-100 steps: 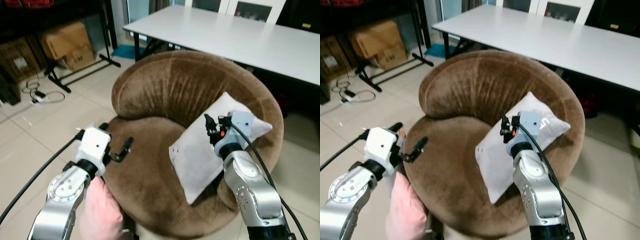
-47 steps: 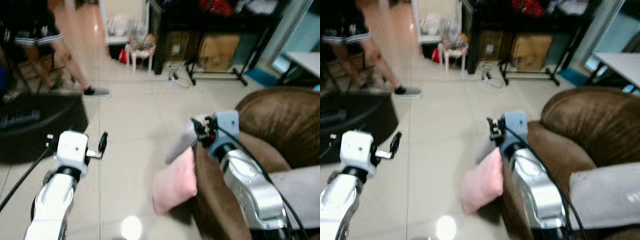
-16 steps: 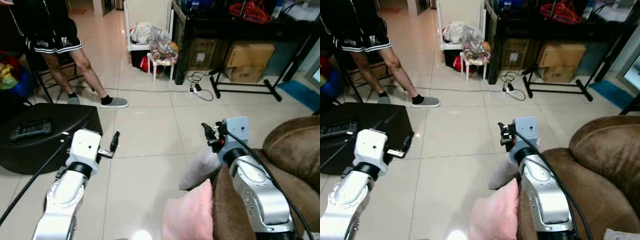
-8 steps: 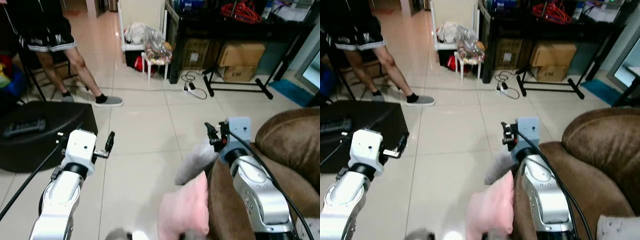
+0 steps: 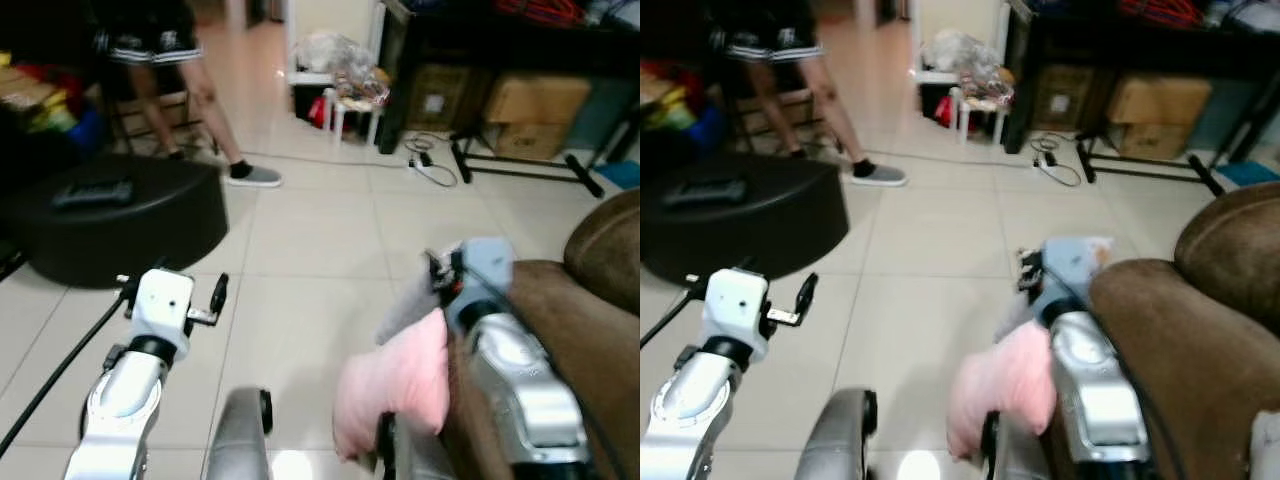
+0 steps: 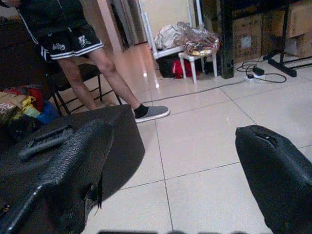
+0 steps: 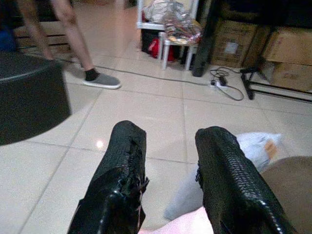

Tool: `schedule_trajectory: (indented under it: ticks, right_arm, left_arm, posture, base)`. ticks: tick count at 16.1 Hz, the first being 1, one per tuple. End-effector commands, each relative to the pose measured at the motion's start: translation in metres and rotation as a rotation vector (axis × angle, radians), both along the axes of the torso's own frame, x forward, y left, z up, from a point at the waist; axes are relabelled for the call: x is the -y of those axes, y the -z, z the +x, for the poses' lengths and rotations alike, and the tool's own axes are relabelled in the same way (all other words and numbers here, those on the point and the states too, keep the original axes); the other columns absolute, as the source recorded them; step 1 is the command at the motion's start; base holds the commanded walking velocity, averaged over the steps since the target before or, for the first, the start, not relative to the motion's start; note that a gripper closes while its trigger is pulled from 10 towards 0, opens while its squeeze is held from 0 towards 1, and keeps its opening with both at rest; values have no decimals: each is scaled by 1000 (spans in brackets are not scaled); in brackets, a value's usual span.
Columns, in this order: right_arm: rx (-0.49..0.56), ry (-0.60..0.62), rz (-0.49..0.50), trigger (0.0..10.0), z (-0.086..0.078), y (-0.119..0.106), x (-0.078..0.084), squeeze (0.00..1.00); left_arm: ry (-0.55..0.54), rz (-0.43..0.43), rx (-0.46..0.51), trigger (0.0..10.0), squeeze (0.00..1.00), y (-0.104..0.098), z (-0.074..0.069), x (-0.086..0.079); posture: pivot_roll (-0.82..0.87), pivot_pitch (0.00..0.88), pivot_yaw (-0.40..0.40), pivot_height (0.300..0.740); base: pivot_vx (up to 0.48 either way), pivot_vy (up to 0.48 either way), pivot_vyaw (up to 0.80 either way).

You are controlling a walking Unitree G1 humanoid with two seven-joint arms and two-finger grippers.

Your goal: Move the pillow to the sofa from floor

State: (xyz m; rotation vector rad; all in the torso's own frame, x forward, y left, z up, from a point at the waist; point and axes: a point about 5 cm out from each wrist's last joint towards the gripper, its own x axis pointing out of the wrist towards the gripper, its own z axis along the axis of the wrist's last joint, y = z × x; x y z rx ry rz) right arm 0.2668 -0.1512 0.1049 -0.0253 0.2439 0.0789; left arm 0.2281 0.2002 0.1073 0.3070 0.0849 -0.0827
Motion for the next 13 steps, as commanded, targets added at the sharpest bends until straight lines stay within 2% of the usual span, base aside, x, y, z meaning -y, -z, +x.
schedule_trajectory:
  ticks: [1,4,8,10,11,12,13]
  right_arm:
    - [21,11,-15,10000,1,-5,5,0]
    - [14,-3,-31,10000,1,-3,4,0]
    - [-14,-29,-43,10000,-1,3,1,0]
    - [-11,-43,-16,10000,-1,2,0,592]
    - [-4,-47,-10,10000,-1,2,0,1000]
    - [5,-56,0,10000,-1,1,-1,1000]
    - [23,-52,-85,10000,-1,1,2,1000]
  left_arm:
    - [16,2,25,10000,0,-6,3,3]
    - [12,0,11,10000,0,-2,1,2]
    - [7,-5,-10,10000,0,3,-2,-1]
    - [6,-18,-19,10000,0,5,-2,-1]
    - [13,-38,-30,10000,67,6,-3,-1]
    - [14,-47,-37,10000,1000,7,-4,-2]
    - [5,-52,-38,10000,1000,7,-4,-3]
  posture:
    - [29,0,-56,551]
    - [30,0,-55,526]
    - [31,0,-59,526]
    - [31,0,-61,526]
    - [31,0,-61,526]
    - [31,0,-63,526]
    - [31,0,-64,526]
  base:
    - [0,0,0]
    - [0,0,0]
    - [0,0,0]
    - [0,0,0]
    - [0,0,0]
    - [0,0,0]
    - [0,0,0]
